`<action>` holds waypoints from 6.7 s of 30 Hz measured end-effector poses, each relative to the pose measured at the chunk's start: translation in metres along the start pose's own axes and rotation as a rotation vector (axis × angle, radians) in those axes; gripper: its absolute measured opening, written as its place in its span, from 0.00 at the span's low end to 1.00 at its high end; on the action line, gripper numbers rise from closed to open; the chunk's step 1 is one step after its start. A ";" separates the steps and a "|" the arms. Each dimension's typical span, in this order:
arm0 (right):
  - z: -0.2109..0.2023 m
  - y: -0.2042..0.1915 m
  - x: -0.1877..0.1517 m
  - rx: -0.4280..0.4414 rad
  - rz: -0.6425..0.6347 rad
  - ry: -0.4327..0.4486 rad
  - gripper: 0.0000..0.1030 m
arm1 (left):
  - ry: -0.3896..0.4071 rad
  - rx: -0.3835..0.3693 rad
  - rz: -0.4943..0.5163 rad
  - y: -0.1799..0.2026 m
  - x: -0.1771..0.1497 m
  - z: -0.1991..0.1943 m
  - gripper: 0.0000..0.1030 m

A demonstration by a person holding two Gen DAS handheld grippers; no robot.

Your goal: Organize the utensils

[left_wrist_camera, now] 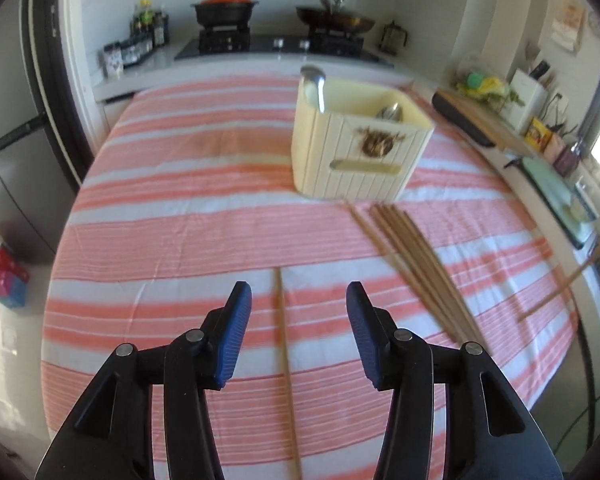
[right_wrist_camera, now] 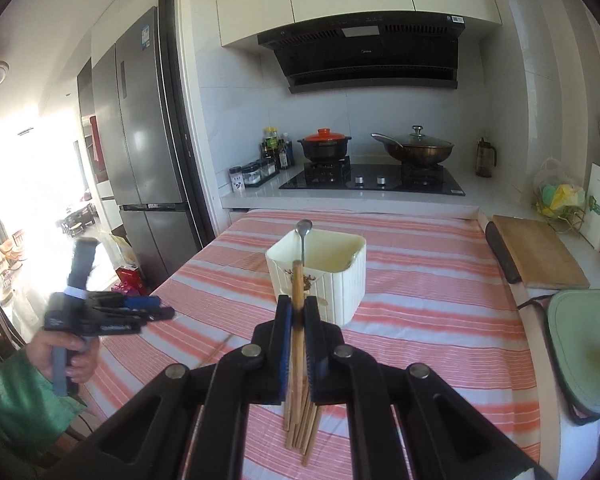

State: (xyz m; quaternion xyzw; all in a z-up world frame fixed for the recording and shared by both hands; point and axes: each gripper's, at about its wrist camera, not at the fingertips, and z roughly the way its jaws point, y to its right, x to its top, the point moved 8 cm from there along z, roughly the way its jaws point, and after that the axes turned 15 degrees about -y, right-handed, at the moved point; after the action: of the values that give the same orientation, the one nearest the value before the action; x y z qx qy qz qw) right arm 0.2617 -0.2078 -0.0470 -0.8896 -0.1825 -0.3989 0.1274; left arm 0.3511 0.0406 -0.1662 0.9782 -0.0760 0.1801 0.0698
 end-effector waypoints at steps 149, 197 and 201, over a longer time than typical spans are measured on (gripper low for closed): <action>0.152 0.068 -0.199 -0.263 0.143 -0.282 0.50 | 0.043 0.124 -0.217 0.097 0.004 0.110 0.88; 0.151 0.073 -0.190 -0.220 0.186 -0.466 0.12 | 0.009 0.181 -0.099 0.018 -0.110 0.049 0.46; 0.151 0.070 -0.193 -0.207 0.174 -0.447 0.49 | -0.001 0.167 -0.118 0.017 -0.111 0.055 0.76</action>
State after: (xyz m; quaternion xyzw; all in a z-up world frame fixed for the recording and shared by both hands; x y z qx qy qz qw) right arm 0.2726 -0.2575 -0.2967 -0.9763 -0.0871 -0.1967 0.0261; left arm 0.2643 0.0283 -0.2552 0.9835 -0.0029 0.1807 -0.0013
